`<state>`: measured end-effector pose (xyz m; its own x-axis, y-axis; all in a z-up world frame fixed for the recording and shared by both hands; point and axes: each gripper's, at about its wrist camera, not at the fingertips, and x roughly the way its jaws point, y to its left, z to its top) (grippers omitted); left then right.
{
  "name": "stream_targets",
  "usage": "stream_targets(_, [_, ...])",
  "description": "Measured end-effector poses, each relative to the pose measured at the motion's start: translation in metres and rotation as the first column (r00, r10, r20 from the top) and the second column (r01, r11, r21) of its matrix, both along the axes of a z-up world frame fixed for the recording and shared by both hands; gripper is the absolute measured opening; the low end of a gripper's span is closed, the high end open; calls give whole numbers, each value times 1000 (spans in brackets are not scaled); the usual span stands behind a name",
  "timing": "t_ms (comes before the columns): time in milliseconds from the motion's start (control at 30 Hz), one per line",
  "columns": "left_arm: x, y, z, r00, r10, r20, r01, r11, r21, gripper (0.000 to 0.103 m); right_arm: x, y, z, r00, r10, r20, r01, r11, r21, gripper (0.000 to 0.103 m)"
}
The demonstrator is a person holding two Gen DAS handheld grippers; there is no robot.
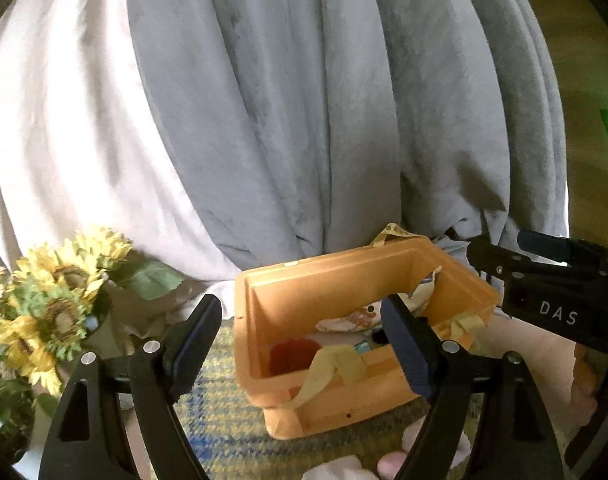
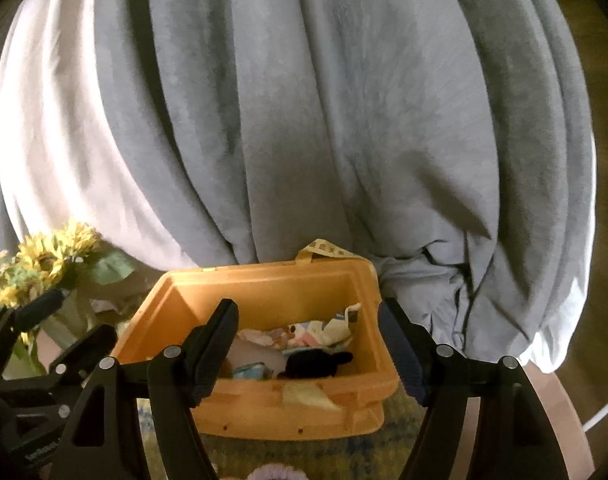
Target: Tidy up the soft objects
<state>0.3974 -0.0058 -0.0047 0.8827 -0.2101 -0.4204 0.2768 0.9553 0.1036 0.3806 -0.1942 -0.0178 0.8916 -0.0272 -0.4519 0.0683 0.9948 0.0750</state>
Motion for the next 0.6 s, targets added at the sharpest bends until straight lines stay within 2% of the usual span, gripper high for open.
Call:
stream_targets(300, [-48, 8, -2, 1000, 24, 10, -24, 1000, 13, 82, -42, 5, -4, 1000, 0, 9, 0, 1000, -20, 78])
stream_targets(600, [-74, 10, -25, 997, 33, -74, -30, 999, 36, 82, -71, 5, -18, 1000, -16, -26, 14, 998, -55, 78])
